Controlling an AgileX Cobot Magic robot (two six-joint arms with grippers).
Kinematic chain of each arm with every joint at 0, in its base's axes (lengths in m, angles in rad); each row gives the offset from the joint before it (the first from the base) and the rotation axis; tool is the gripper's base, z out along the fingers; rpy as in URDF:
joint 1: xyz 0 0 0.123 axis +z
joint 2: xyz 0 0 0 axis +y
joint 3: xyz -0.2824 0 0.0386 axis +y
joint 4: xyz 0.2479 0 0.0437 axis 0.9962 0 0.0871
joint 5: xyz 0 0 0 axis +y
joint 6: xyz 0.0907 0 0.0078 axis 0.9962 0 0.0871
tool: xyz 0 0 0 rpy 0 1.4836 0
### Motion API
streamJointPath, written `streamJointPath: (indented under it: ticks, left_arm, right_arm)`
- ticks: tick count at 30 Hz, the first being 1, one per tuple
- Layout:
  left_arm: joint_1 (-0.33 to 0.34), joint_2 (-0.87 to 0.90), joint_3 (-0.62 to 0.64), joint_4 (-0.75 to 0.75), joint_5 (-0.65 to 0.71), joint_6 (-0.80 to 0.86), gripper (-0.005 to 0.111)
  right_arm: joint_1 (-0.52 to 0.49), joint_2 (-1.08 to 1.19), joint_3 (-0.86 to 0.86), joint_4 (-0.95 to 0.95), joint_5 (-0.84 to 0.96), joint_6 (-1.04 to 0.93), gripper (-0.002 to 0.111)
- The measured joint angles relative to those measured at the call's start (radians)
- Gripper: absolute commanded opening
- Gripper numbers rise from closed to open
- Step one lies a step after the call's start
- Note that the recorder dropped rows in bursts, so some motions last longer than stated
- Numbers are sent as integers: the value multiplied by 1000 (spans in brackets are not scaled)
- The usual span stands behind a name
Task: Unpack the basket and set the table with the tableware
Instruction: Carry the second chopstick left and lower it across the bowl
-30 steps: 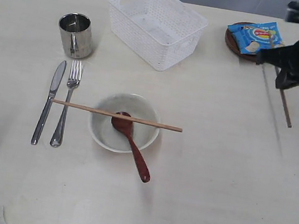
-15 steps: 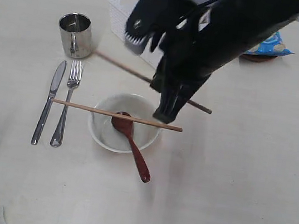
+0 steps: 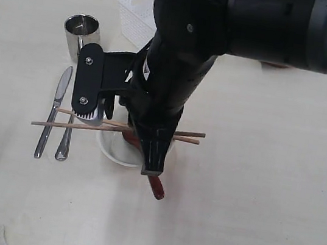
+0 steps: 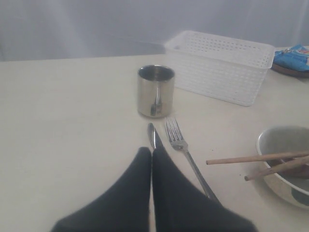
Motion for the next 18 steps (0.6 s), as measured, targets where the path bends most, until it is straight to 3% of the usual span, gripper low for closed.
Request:
streamJointPath:
  ticks: [18]
  left_arm:
    - [0,0,0,0,0,0,0]
  right_arm:
    - [0,61,-2,-79,-63,185,0]
